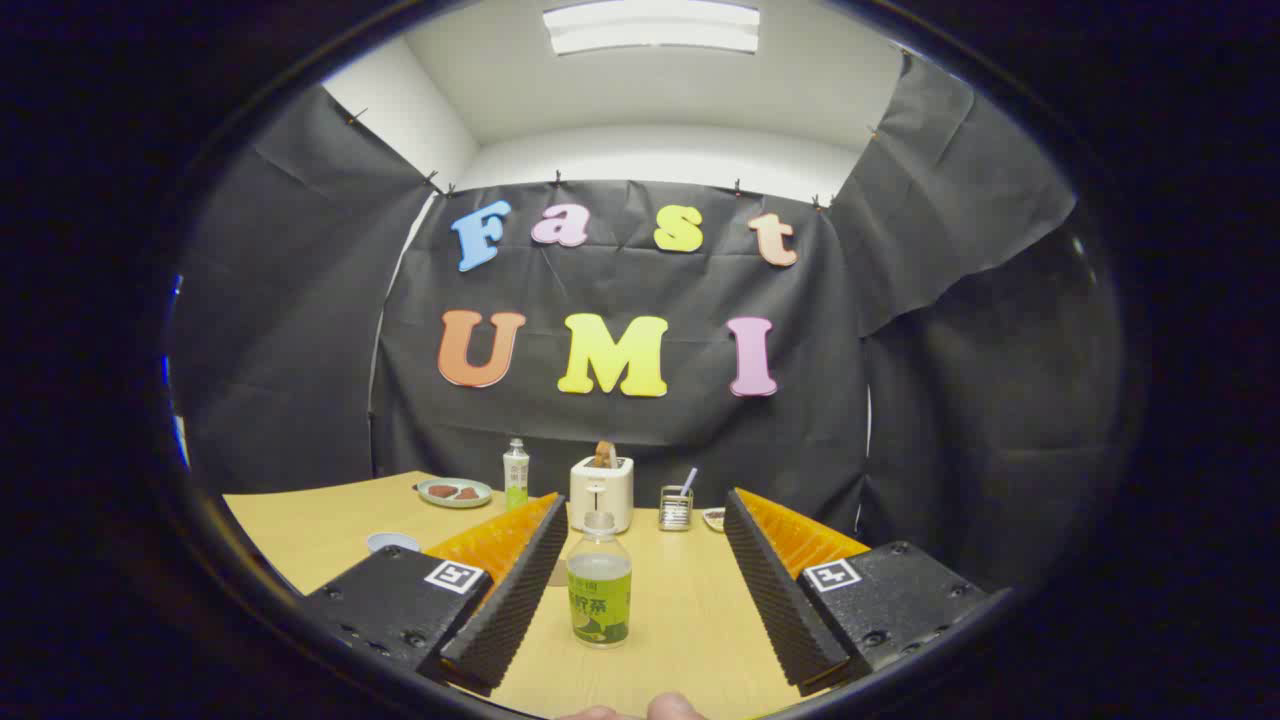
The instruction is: Take the bottle from table, then pour the juice into the cup, finally place the bottle on the coaster
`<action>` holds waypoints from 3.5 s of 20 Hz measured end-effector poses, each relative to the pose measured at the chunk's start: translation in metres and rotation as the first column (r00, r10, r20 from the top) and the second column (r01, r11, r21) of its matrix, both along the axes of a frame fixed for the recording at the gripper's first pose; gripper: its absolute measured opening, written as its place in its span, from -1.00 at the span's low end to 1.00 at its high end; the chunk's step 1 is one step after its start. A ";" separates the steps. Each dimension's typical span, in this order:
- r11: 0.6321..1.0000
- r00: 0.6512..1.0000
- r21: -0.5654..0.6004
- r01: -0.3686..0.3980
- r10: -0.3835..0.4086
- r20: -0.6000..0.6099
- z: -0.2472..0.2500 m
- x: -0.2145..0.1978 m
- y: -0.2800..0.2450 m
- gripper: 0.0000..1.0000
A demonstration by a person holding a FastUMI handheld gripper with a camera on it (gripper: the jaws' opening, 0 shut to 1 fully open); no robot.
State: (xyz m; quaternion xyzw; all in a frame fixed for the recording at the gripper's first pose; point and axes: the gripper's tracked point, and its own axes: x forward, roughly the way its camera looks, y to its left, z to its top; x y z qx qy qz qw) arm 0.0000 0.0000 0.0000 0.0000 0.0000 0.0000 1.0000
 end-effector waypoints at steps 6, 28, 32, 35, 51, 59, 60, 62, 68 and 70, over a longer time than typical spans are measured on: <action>1.000 1.000 0.009 0.007 -0.006 -0.025 -0.008 0.008 0.000 1.00; 1.000 1.000 0.003 -0.028 0.028 -0.014 -0.011 0.015 0.013 1.00; 0.999 0.998 -0.014 -0.029 0.028 -0.065 -0.028 0.024 0.014 1.00; 0.999 0.992 -0.014 -0.045 0.043 -0.115 -0.047 0.036 0.018 1.00; 0.997 0.921 0.017 -0.069 0.071 -0.384 -0.152 0.098 0.039 1.00; 0.998 0.897 0.042 -0.048 0.061 -0.438 -0.170 0.115 0.044 0.84; 0.998 0.896 0.045 -0.050 0.065 -0.439 -0.171 0.115 0.046 0.78; 0.997 0.896 0.049 -0.054 0.070 -0.439 -0.171 0.115 0.047 0.67; 0.989 0.901 -0.017 -0.150 0.130 -0.413 -0.151 0.110 0.060 0.56; 0.970 0.908 -0.127 -0.208 0.144 -0.392 -0.138 0.111 0.067 0.55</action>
